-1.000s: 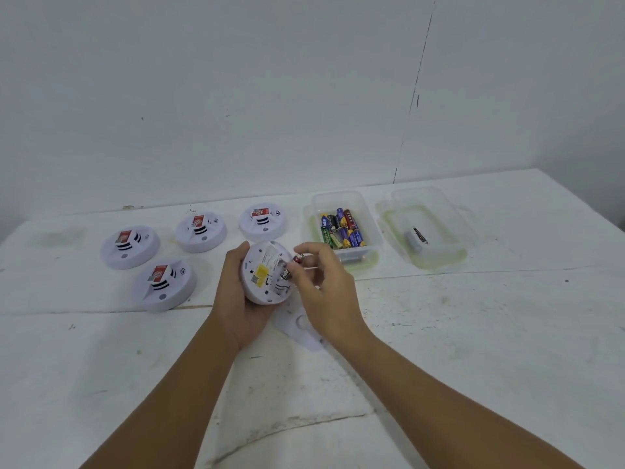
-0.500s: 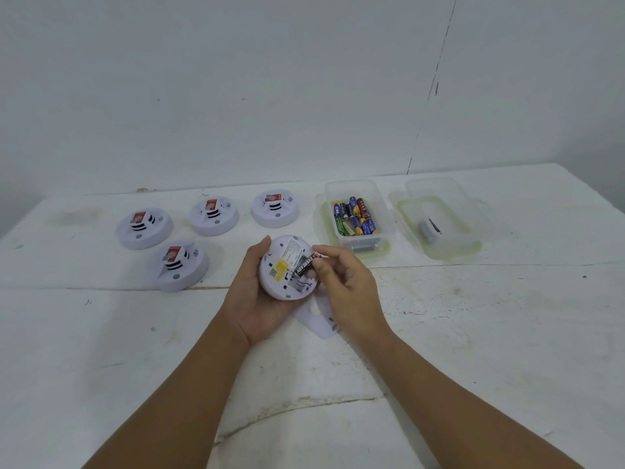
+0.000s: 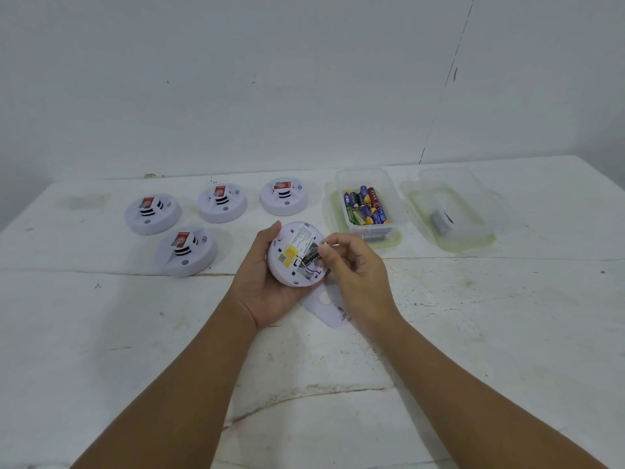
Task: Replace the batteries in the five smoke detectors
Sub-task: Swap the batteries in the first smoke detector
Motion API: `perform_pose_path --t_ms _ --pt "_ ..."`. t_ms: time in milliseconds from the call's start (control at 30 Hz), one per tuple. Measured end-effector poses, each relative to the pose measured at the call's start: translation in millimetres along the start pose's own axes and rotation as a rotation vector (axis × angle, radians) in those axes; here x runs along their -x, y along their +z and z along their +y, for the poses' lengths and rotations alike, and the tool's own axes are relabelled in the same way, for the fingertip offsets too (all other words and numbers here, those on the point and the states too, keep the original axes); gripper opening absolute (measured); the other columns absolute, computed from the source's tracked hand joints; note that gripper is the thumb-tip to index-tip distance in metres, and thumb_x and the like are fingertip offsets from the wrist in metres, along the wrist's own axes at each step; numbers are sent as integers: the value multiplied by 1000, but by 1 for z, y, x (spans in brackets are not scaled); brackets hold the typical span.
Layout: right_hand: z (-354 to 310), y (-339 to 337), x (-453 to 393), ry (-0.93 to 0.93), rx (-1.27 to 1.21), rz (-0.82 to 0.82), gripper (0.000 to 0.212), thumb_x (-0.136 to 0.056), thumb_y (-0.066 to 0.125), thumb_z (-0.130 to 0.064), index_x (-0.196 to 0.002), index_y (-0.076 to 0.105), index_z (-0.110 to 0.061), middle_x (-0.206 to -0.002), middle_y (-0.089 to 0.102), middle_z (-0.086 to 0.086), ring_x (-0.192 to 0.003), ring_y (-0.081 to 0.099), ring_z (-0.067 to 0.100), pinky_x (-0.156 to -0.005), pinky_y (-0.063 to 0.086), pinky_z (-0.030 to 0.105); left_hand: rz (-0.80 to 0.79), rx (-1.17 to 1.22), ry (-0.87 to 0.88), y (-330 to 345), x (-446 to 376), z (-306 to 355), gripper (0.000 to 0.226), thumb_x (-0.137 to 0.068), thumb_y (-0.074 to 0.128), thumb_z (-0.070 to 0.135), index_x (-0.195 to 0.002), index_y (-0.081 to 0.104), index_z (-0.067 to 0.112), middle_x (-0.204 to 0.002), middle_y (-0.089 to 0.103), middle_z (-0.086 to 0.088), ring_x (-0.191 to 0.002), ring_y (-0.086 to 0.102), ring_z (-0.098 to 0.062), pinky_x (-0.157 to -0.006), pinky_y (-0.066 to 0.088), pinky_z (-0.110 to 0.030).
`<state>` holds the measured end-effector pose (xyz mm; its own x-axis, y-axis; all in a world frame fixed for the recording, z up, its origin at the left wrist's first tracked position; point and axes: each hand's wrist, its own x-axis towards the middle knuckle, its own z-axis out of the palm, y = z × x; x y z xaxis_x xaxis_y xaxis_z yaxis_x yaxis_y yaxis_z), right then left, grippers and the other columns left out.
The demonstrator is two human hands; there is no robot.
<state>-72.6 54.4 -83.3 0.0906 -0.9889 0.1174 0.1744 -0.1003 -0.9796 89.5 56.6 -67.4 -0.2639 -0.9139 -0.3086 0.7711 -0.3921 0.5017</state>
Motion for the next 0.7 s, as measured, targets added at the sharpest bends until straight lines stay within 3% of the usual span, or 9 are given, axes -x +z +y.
perform_pose_path --t_ms 100,333,467,600,700 --pt "1 -1 -1 1 -4 -1 13 -101 67 -13 -113 72 -13 -89 77 4 -85 72 13 -81 59 35 -4 -7 0 1 -1 0 49 -95 58 45 -122 72 7 -128 65 -22 -116 62 -34 -120 35 -50" --pt "2 -1 0 12 -17 4 16 -102 66 -11 -117 72 -11 -93 77 9 -88 73 16 -85 61 39 2 -14 7 1 1 0 49 -94 59 45 -118 75 6 -127 66 -22 -112 63 -34 -111 44 -48" --pt "1 0 0 -4 -9 15 16 -101 67 -11 -116 72 -10 -91 78 8 -86 73 14 -84 61 37 6 -14 13 1 0 1 53 -94 60 45 -130 68 7 -135 62 -23 -121 60 -36 -114 42 -50" --pt "1 0 4 -57 24 88 16 -102 67 -15 -117 72 -14 -93 78 3 -90 75 15 -83 60 30 7 -2 4 1 0 1 51 -97 56 46 -117 76 4 -134 64 -25 -112 69 -40 -113 43 -51" --pt "2 0 4 -70 46 106 16 -101 69 -17 -116 73 -16 -95 78 5 -92 75 20 -87 61 35 8 1 -3 1 0 0 50 -97 57 47 -116 77 5 -134 65 -25 -111 70 -40 -112 44 -52"
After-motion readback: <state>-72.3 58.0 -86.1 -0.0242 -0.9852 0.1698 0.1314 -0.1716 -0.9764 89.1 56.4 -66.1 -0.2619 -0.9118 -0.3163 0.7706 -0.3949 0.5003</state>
